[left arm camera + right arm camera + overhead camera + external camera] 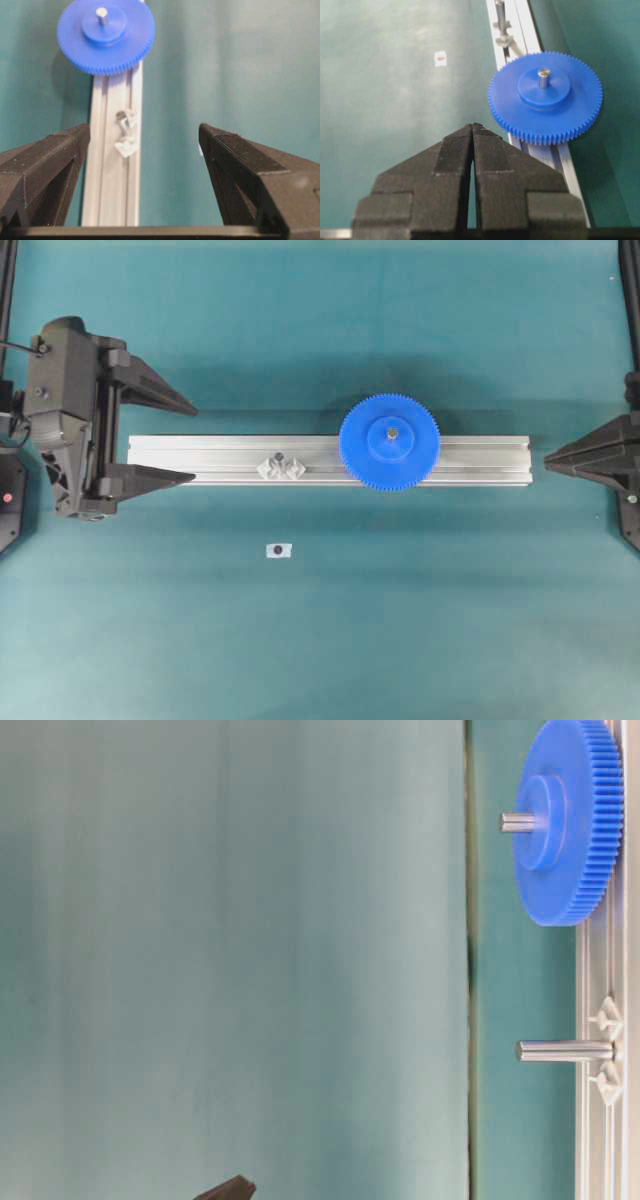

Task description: Find the location of the shaft and insert the large gear.

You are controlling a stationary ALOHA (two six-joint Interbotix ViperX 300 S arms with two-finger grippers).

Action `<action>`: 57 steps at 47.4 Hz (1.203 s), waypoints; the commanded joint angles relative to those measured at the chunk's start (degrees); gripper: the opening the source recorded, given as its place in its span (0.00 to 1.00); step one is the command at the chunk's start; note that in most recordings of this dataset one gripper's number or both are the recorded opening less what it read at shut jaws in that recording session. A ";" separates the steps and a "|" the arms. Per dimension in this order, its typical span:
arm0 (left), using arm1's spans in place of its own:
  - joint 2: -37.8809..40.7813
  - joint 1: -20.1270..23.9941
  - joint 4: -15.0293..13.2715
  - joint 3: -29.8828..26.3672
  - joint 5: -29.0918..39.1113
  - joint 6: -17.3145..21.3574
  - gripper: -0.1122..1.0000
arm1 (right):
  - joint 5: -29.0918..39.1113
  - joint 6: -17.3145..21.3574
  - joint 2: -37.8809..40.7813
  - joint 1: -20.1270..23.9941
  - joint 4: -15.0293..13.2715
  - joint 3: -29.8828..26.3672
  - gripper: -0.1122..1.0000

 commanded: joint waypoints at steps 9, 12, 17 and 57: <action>-1.41 -0.18 0.09 -0.35 -0.53 0.00 0.90 | -0.44 0.44 0.44 -0.35 -0.09 -0.62 0.13; -1.58 -0.26 0.09 -0.18 -0.44 0.00 0.90 | -0.44 0.44 0.44 -0.44 -0.09 -0.53 0.13; -1.67 -0.18 0.09 -0.09 -0.44 0.00 0.90 | -0.44 0.44 0.44 -0.44 -0.09 -0.44 0.13; -2.11 -0.26 0.18 0.62 -0.53 0.00 0.89 | -0.70 0.44 -0.09 -0.44 -0.09 0.00 0.13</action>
